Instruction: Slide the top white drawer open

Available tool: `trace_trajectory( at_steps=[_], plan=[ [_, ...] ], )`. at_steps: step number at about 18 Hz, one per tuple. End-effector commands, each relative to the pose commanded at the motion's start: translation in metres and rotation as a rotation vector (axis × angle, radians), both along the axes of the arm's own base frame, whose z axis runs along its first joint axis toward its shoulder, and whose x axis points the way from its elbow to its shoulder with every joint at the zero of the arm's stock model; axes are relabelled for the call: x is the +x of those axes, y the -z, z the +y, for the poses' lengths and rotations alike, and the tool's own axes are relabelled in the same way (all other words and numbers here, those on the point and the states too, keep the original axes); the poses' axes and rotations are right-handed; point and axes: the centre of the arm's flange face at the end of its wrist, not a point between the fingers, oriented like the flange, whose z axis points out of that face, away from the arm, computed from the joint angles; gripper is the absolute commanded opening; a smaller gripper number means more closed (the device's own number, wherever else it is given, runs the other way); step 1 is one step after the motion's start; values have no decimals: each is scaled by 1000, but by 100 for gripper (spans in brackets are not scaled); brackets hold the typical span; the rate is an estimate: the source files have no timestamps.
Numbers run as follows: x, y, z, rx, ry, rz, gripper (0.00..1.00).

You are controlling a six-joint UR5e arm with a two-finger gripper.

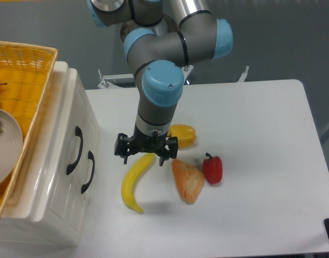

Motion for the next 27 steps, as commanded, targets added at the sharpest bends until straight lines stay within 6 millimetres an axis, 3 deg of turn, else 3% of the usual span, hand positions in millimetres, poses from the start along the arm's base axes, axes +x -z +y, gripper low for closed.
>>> trace_trajectory(
  at_steps=[11,14,27],
  plan=[
    [30,-6,14,17,-34,-51,100],
    [34,-11,11,7,-104,-87,100],
    [55,-18,12,32,-97,-161,100]
  ],
)
